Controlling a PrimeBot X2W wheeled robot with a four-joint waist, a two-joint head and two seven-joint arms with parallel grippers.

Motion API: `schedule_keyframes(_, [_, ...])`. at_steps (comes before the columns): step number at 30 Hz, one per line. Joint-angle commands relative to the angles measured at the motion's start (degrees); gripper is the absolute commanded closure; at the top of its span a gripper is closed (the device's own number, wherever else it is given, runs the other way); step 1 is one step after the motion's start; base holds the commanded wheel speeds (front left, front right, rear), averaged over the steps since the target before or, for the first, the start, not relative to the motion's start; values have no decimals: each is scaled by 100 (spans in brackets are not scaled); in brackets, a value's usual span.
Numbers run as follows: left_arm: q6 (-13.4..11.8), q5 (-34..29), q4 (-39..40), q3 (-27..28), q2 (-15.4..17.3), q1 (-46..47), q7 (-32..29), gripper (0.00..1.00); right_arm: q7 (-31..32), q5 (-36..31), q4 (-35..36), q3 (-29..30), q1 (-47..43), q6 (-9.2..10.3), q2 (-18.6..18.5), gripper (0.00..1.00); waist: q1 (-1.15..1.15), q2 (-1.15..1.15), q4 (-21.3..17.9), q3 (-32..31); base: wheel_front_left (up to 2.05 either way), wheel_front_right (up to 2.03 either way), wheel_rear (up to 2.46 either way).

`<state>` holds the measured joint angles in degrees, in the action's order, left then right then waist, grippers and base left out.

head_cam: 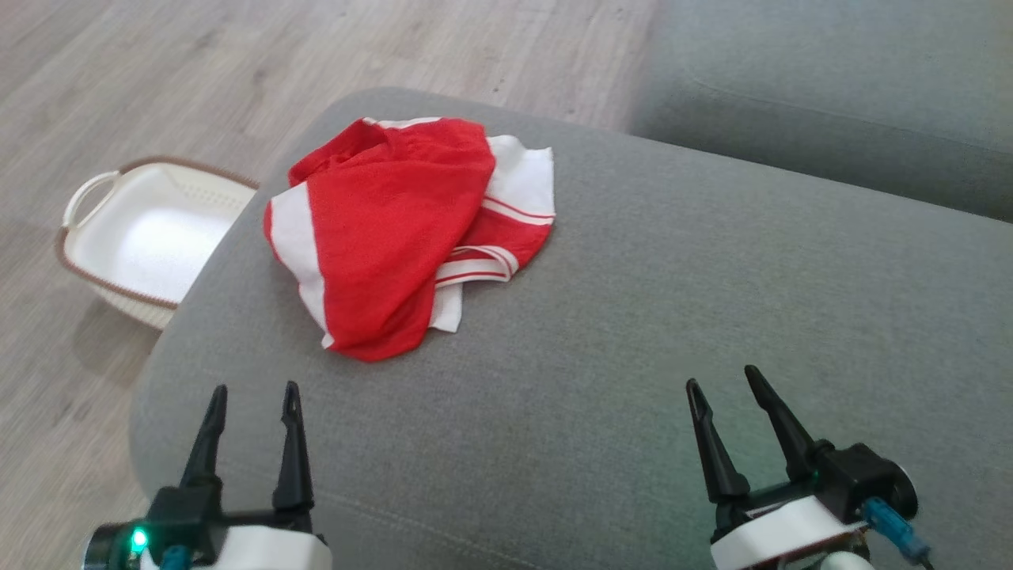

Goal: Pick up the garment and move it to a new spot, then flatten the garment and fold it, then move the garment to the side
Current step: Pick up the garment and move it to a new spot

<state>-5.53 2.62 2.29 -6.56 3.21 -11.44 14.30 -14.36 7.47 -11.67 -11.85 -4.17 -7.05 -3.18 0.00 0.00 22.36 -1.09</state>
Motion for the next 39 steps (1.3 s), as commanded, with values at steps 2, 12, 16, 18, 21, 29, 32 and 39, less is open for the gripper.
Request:
schedule_keyframes(2, [-41,29,264,289,-33,222,70,0,-63,-87,270,-78,179,-44,-34,0,0,0,80,121,0,0,0])
schedule_keyframes(12, [-141,196,1113,581,-32,1155,70,0,-63,-179,477,82,466,-44,-699,0,0,0,66,1133,0,0,0])
schedule_keyframes(16, [218,385,574,594,70,2229,70,0,-63,-196,575,167,611,-44,-1037,0,0,0,60,1566,0,0,0])
schedule_keyframes(18, [415,523,46,554,152,2942,-108,0,-63,-201,635,188,699,-44,-1211,0,0,0,44,1801,0,0,0])
schedule_keyframes(21, [626,614,-799,482,295,4154,-588,0,-63,-195,742,220,836,-44,-1478,0,0,0,8,2093,0,0,0])
schedule_keyframes(29, [1070,884,-3134,224,464,6436,-1873,0,-63,-225,1198,701,1000,-44,-1941,0,0,0,-165,2710,0,0,0])
schedule_keyframes(32, [1087,1099,-4085,282,396,7108,-2259,0,-63,-242,1334,997,1006,-44,-2092,0,0,0,-248,2958,0,0,0])
schedule_keyframes(39, [755,1264,-5772,569,677,7845,-2435,0,-63,-190,1602,1257,1106,-44,-2060,0,0,0,-704,3353,0,0,0])
